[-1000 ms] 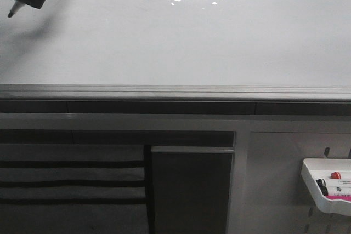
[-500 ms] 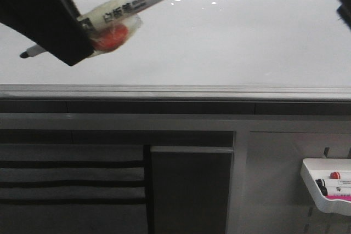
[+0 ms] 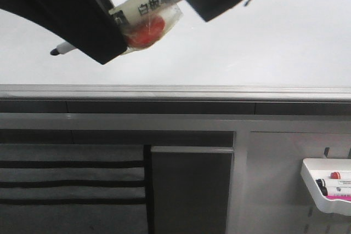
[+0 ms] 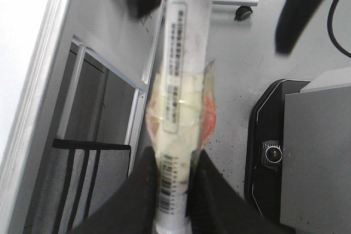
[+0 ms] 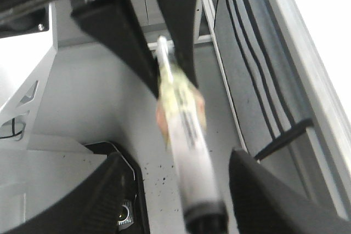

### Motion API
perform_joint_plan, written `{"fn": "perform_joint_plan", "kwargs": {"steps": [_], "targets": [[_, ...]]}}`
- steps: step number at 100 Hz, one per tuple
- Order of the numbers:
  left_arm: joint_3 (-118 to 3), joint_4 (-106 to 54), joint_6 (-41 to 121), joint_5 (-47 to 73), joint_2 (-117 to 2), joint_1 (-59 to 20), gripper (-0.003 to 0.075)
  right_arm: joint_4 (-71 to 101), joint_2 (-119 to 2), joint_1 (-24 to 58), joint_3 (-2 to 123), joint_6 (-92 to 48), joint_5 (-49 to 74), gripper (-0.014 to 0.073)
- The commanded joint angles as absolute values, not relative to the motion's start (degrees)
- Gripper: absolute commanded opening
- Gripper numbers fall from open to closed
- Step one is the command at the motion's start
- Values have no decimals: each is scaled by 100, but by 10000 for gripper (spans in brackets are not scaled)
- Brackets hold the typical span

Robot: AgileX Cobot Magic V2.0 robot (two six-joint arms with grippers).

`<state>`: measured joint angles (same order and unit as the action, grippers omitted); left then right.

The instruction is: Write number 3 on whiteboard

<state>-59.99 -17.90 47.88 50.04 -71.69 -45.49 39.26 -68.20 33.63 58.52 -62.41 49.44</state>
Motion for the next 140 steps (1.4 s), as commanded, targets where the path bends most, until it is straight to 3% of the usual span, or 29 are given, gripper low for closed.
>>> {"fn": "perform_joint_plan", "kwargs": {"steps": [1,25,58,87,140], "targets": [[-6189,-1960,4788,4732,-7008,-4603,-20,4054,-6893,3511,6152,-6339,4597,375],[-6189,-1960,4818,4732,-7008,-4603,-20,4063,-7051,3589,6277,-6483,4542,358],[-6189,-1960,4822,4691,-7008,-4603,-20,4064,-7051,3589,6277,-6483,4581,199],[-6189,-1960,4822,4691,-7008,-4603,-20,4064,-7051,3589,6277,-6483,4681,8],[-6189,-1461,4480,4441,-6995,-4580,-20,3979,-7051,3589,6277,-6483,4686,3]]}}
